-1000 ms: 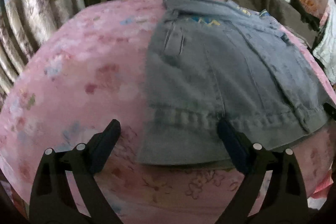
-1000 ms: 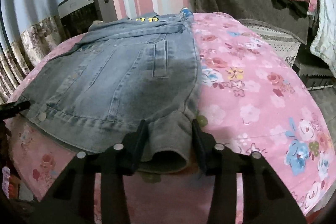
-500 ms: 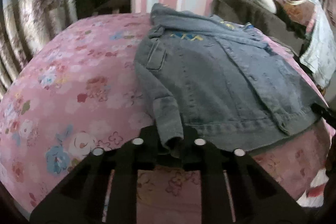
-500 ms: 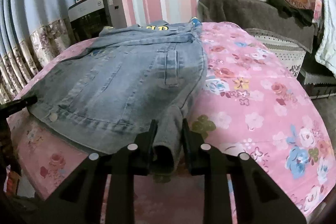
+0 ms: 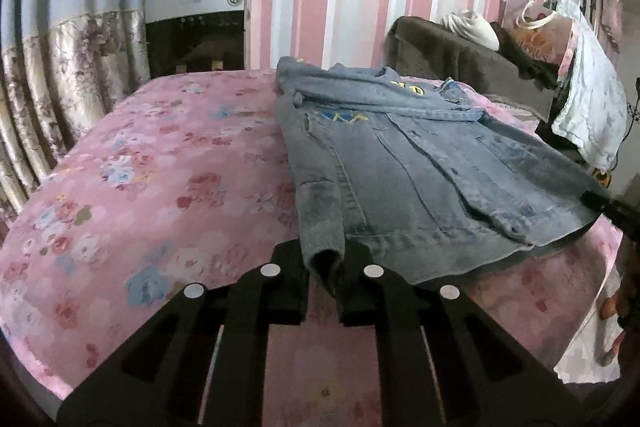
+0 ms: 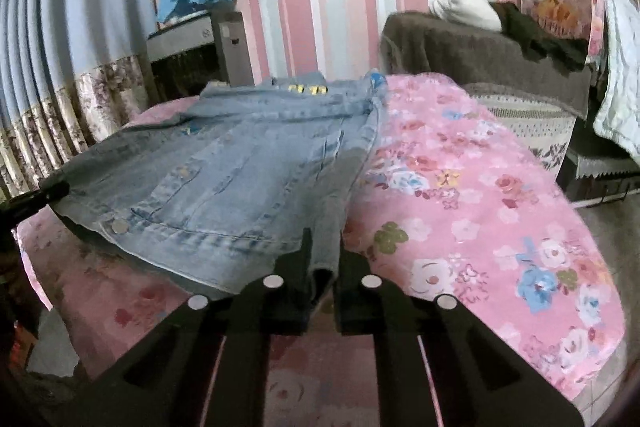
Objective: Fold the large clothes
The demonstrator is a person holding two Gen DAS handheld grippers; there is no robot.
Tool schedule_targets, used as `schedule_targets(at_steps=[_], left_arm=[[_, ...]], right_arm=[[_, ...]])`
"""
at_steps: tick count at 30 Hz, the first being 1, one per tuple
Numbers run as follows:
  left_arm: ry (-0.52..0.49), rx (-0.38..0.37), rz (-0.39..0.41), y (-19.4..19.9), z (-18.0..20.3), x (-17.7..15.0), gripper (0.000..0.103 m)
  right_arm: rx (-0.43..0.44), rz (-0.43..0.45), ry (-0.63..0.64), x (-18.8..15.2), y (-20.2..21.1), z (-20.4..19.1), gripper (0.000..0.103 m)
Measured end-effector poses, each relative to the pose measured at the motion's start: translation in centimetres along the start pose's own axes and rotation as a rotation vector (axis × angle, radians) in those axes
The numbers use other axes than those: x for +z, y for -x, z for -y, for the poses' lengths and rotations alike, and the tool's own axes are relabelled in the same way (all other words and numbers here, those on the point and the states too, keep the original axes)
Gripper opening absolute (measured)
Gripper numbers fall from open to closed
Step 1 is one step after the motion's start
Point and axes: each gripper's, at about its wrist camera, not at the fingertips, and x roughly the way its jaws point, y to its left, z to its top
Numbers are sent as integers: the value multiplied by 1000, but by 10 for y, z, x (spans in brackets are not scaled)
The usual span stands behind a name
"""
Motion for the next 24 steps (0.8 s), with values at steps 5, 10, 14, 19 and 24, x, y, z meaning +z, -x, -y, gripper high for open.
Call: schedule_targets(at_steps=[5,10,14,19,24], left_arm=[[26,-5,23,24,2,-8,8],[16,-4,77,47,6,-2,8],[37,-16,109,52,1,13,8],[51,-38,111,47,-9,27,9],[26,-28,140,41,-5,51,9]], right_arm=[[-11,53,11,-1,27,-4,7],[-6,97,0,2,46,-2,7],[6,115,-16,11,50,2,7],[18,135,10,26,46,0,7],[12,163,23,49,41,-2,7]])
